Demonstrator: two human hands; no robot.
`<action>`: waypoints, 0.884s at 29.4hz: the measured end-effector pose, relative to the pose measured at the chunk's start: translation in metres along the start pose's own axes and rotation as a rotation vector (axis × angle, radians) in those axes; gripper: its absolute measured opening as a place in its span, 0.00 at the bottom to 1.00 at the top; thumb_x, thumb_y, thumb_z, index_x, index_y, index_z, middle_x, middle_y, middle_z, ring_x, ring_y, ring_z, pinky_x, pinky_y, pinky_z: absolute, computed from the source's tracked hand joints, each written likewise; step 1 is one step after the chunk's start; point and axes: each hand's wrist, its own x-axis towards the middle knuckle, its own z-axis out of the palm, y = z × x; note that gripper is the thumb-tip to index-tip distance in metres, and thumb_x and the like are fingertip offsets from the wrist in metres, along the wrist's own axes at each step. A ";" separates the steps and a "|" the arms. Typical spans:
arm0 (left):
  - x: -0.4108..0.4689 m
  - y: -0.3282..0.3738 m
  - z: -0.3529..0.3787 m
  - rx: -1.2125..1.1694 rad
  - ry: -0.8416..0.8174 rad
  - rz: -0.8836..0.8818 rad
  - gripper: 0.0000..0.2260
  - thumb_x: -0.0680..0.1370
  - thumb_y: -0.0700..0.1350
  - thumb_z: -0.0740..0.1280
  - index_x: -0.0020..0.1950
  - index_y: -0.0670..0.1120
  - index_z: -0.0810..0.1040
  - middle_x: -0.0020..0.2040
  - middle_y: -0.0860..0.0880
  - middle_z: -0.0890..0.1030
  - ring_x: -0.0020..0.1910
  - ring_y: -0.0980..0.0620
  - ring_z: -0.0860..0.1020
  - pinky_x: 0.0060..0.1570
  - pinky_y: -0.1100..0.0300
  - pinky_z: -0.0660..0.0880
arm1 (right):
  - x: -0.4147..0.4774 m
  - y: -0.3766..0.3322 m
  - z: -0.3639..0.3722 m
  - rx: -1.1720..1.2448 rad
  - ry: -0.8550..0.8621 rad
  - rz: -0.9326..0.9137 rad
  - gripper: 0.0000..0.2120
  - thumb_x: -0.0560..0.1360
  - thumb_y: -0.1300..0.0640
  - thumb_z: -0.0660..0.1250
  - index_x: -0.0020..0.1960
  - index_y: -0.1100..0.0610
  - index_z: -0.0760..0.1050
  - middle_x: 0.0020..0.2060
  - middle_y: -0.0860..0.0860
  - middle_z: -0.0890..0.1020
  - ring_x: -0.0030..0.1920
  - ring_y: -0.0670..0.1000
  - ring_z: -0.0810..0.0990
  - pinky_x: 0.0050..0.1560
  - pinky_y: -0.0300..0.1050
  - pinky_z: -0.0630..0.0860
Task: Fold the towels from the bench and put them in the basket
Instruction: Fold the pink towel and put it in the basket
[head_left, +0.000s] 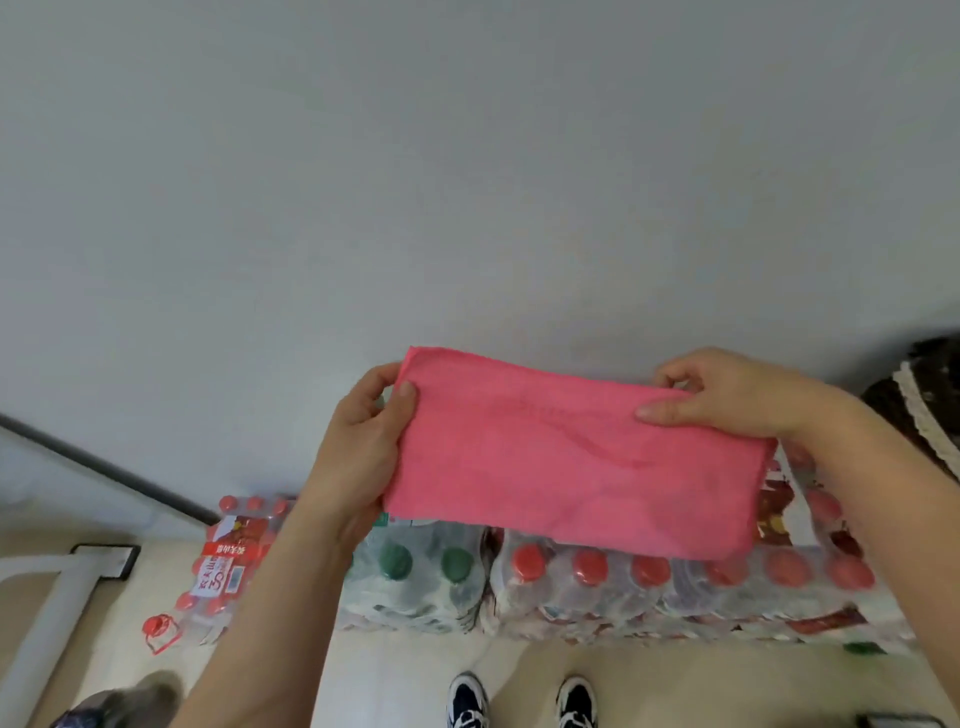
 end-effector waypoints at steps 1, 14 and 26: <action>0.005 -0.015 -0.001 0.130 0.041 0.011 0.09 0.81 0.47 0.62 0.59 0.53 0.76 0.48 0.48 0.82 0.40 0.52 0.78 0.40 0.57 0.74 | 0.005 -0.002 0.001 -0.082 0.082 0.030 0.15 0.67 0.41 0.74 0.43 0.52 0.80 0.39 0.50 0.83 0.41 0.48 0.81 0.43 0.44 0.75; 0.022 -0.096 -0.027 0.926 0.154 0.225 0.20 0.78 0.34 0.58 0.69 0.44 0.72 0.58 0.44 0.76 0.52 0.44 0.76 0.49 0.56 0.69 | 0.035 0.026 0.120 -0.272 0.485 0.217 0.25 0.77 0.48 0.64 0.71 0.54 0.67 0.63 0.58 0.74 0.62 0.61 0.71 0.60 0.53 0.70; 0.027 -0.081 -0.035 1.102 0.288 0.308 0.23 0.72 0.32 0.63 0.67 0.42 0.72 0.62 0.36 0.72 0.57 0.34 0.71 0.51 0.41 0.72 | 0.010 0.004 0.139 0.107 0.609 0.200 0.15 0.74 0.55 0.68 0.61 0.51 0.75 0.47 0.47 0.80 0.47 0.50 0.78 0.46 0.44 0.73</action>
